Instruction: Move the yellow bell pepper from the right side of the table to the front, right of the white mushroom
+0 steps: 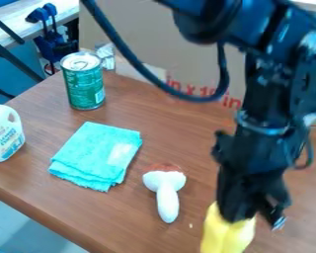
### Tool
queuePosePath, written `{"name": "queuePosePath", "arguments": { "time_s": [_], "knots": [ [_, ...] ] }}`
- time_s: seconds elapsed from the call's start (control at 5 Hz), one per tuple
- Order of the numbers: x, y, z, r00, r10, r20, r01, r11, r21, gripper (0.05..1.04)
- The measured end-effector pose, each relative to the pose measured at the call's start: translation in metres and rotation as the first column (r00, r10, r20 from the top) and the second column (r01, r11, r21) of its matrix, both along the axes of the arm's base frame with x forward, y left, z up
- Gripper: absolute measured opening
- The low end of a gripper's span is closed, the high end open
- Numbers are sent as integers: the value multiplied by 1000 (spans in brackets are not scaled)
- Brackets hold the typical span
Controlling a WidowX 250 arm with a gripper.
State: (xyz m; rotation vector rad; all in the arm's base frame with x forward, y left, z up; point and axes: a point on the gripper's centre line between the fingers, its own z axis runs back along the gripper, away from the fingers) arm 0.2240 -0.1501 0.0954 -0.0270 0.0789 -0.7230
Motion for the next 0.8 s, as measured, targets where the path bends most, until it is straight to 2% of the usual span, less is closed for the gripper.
{"name": "queuePosePath", "arguments": {
  "time_s": [0.2,0.4,0.6,0.8],
  "knots": [
    [-3,4,-14,998,-42,-39,42,999,-2,115],
    [7,2,-22,994,-110,19,111,994,-14,115],
    [14,0,-22,983,-166,72,165,986,26,115],
    [16,-5,-22,971,-214,104,209,976,56,115]
  ]
}}
